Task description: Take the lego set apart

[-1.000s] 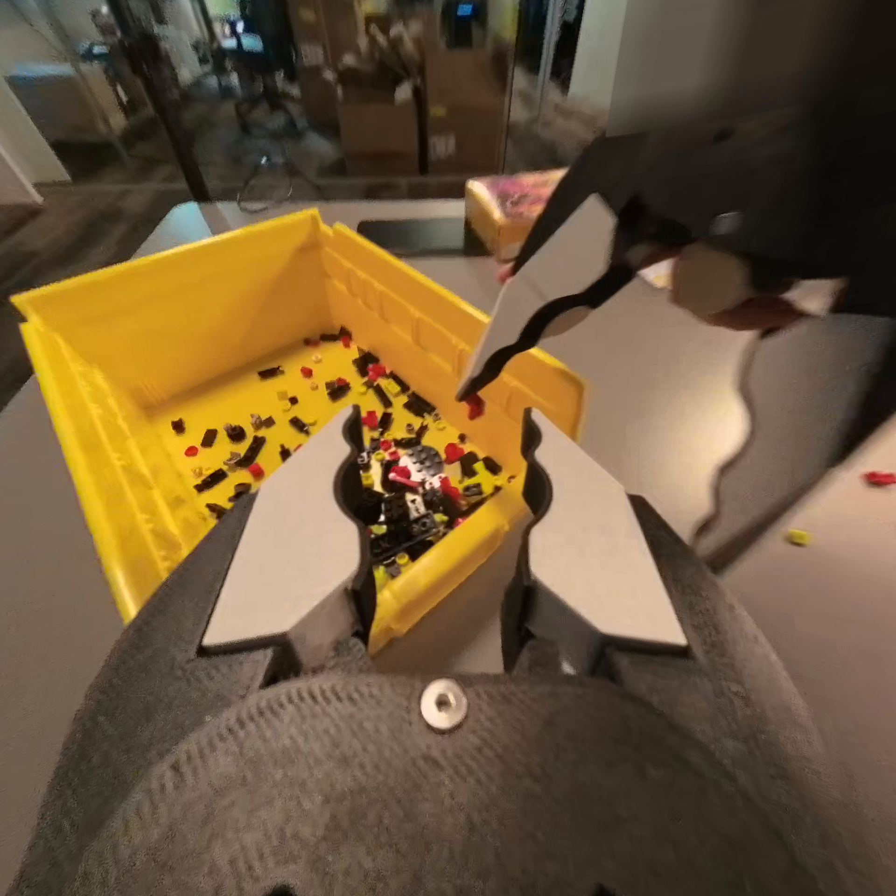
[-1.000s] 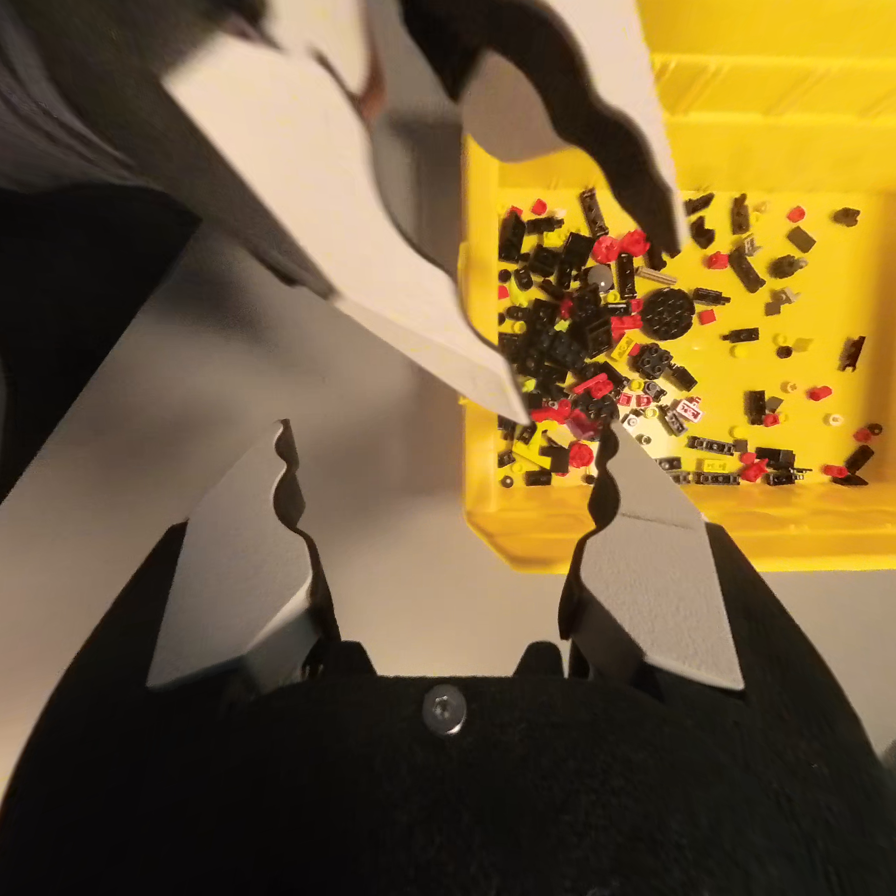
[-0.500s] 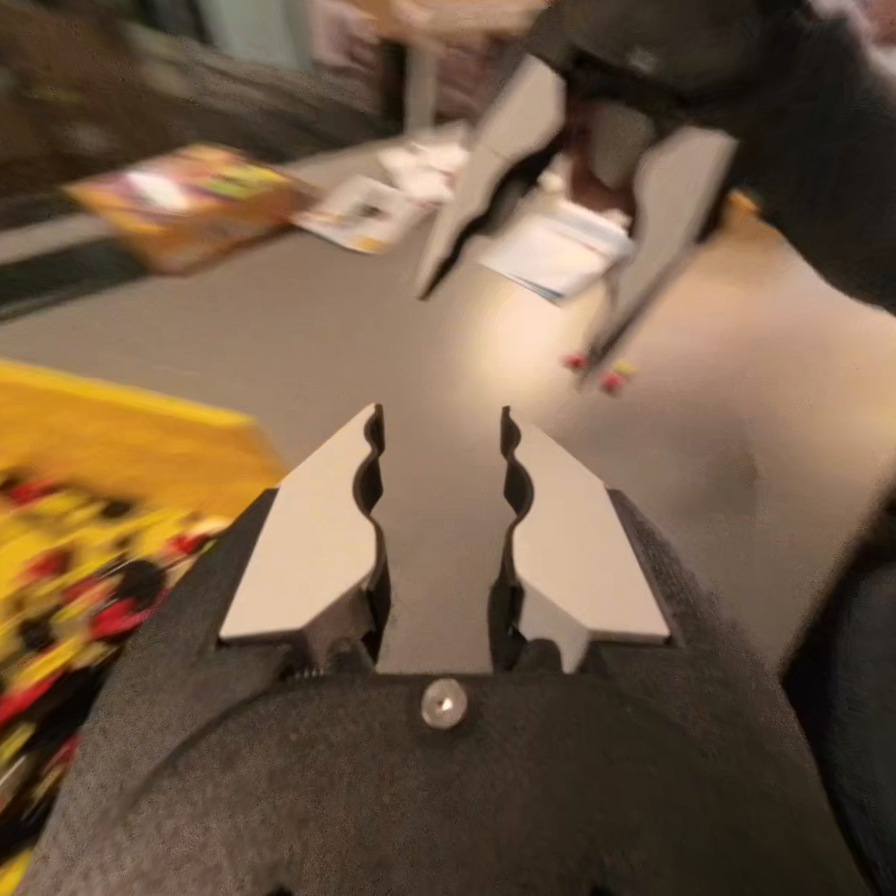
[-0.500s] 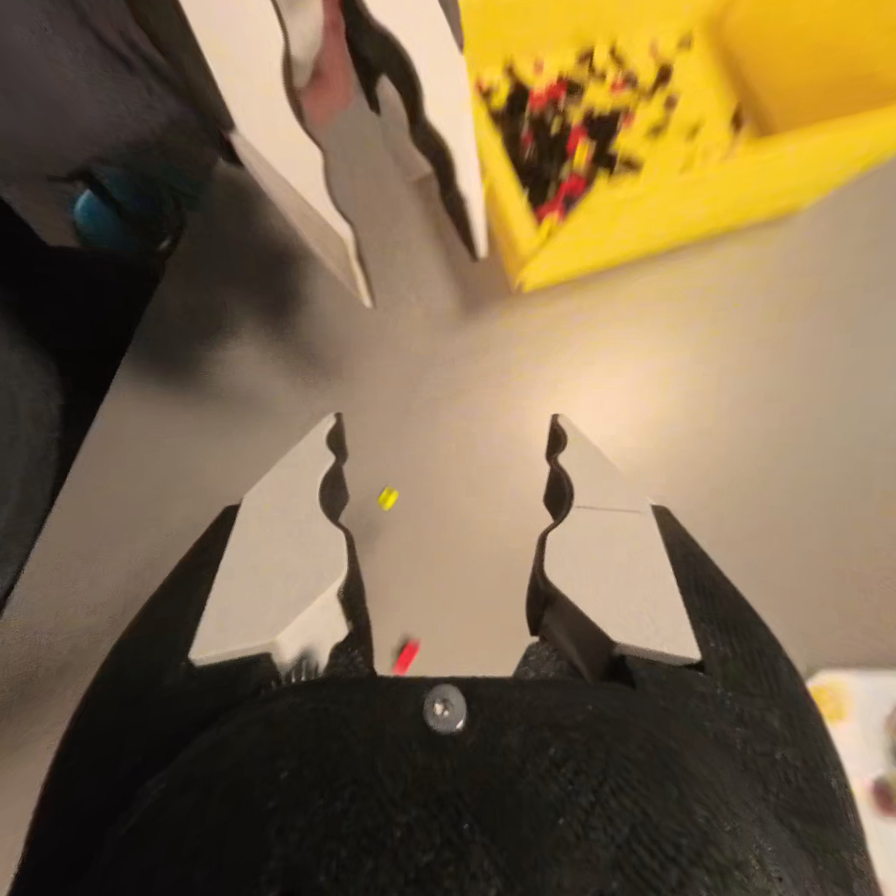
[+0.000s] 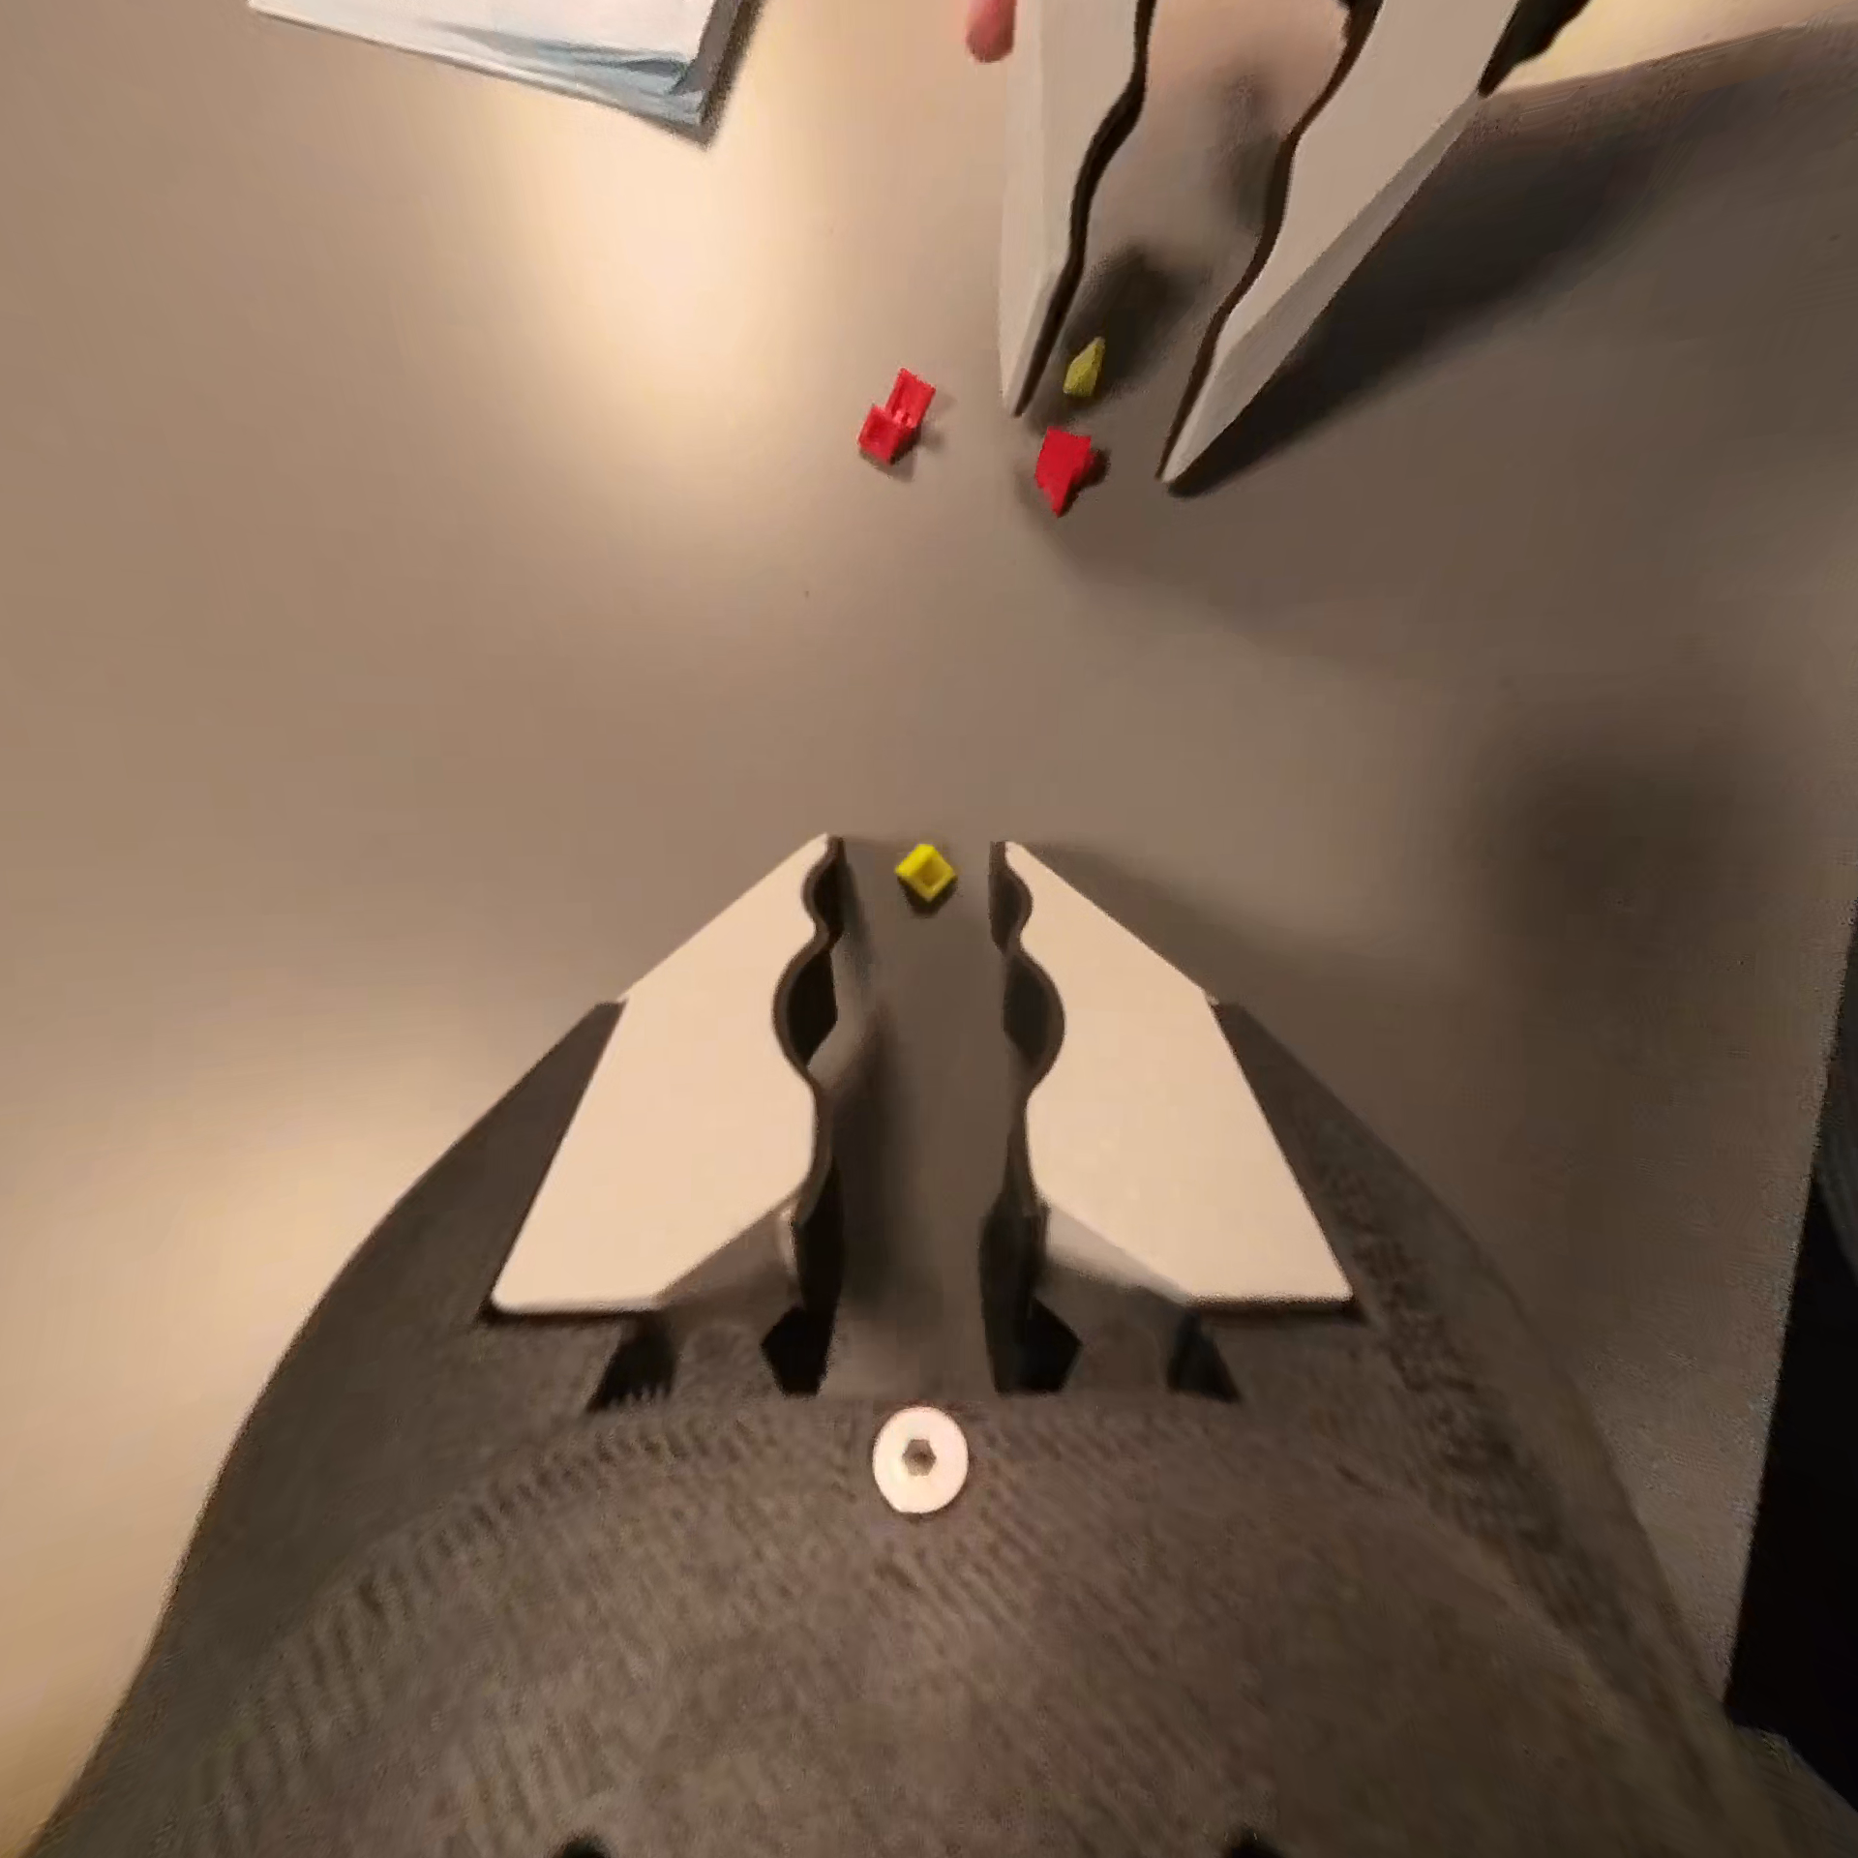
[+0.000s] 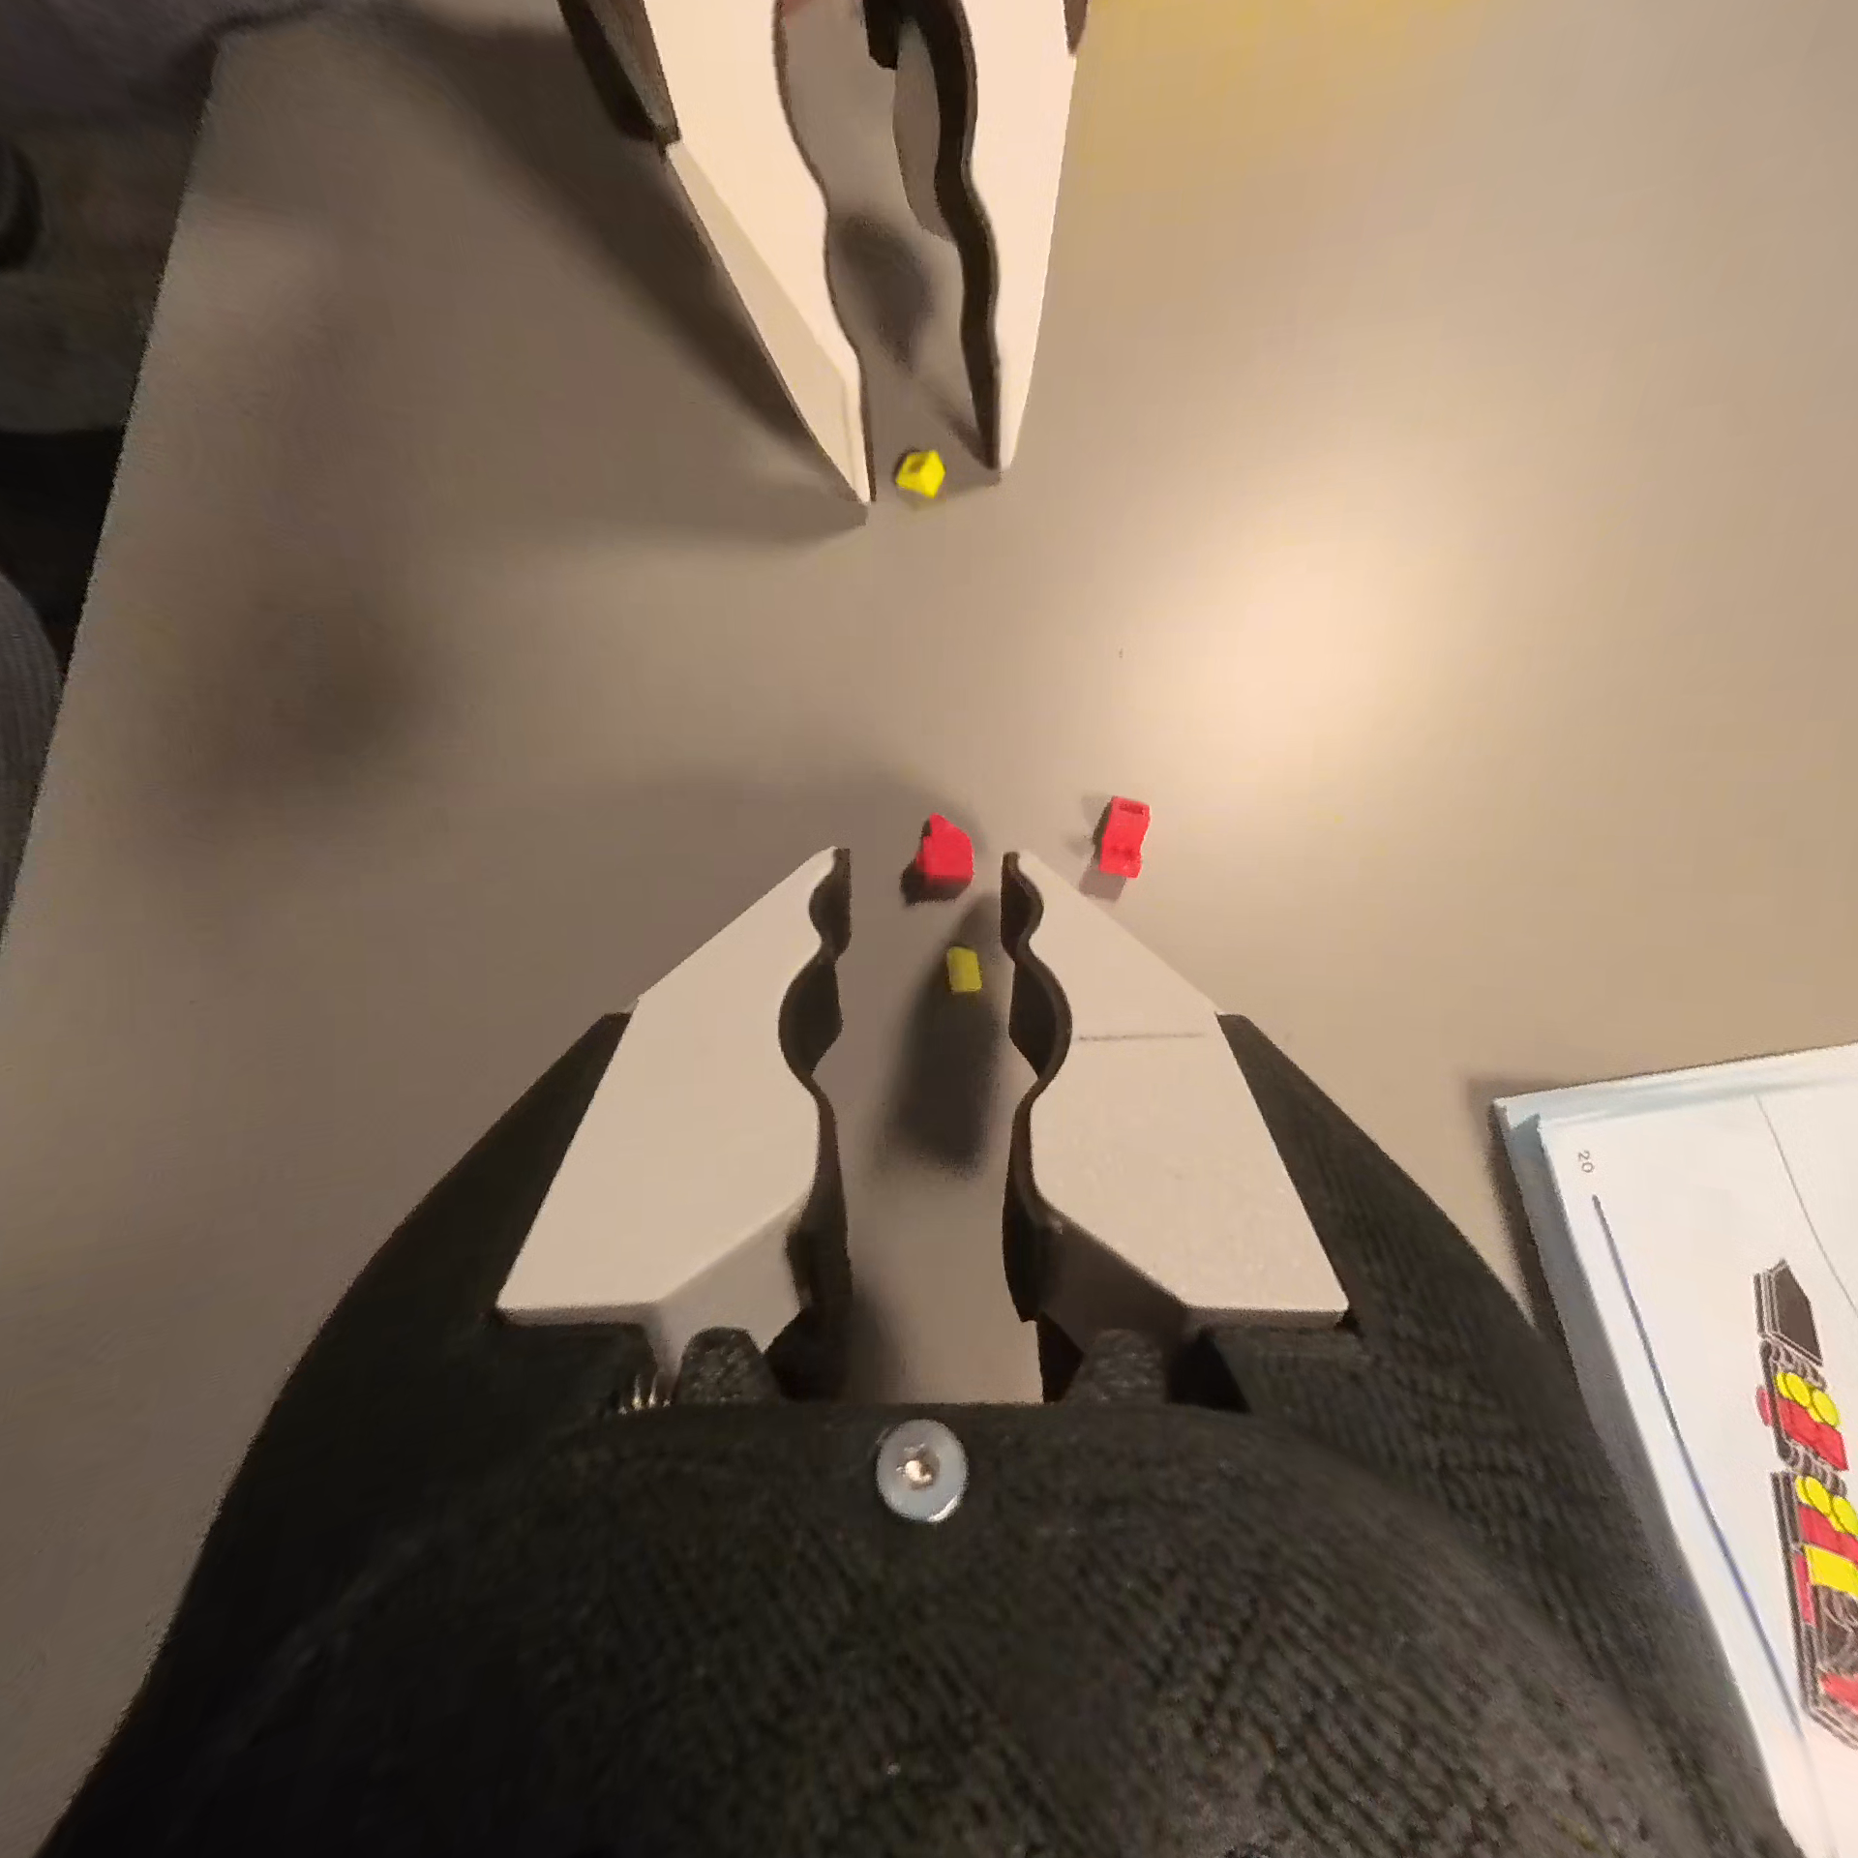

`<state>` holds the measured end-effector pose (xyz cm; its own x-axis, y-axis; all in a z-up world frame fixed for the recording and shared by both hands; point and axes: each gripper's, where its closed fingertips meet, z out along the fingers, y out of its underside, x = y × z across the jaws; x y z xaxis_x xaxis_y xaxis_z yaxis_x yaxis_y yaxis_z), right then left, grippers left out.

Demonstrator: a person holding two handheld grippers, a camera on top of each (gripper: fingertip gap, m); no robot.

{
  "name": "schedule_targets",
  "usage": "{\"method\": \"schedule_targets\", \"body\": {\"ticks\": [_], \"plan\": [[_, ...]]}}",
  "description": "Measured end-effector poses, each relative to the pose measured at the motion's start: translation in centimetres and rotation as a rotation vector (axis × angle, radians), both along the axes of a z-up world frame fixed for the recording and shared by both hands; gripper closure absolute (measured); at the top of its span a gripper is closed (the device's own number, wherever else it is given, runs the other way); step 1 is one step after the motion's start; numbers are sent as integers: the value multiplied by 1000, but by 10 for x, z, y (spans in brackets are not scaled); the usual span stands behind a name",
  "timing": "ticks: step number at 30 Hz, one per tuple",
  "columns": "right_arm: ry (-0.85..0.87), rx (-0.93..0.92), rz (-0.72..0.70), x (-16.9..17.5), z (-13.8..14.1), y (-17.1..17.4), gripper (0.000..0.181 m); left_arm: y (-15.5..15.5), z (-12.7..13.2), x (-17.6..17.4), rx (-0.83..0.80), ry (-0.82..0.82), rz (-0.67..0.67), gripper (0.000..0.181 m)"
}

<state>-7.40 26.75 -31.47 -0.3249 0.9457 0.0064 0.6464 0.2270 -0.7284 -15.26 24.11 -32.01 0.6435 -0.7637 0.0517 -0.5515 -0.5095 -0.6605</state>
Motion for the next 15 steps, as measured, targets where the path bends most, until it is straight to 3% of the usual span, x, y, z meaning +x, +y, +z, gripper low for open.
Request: {"method": "schedule_targets", "body": {"ticks": [5, 7, 9, 15], "plan": [[8, 8, 4, -2, -4, -2, 160, 4, 12, 22, 47, -67, -40, 152], [14, 14, -5, -5, -6, -2, 172, 7, 21, 34, 127, -80, -71, 152], [19, -20, -14, -6, -4, -3, 172, 12, 28, 41, 266, -31, -106, 152], [176, -405, 62, -9, 42, -30, 172, -2, 43, 68, 658, 156, -327, 155]]}}
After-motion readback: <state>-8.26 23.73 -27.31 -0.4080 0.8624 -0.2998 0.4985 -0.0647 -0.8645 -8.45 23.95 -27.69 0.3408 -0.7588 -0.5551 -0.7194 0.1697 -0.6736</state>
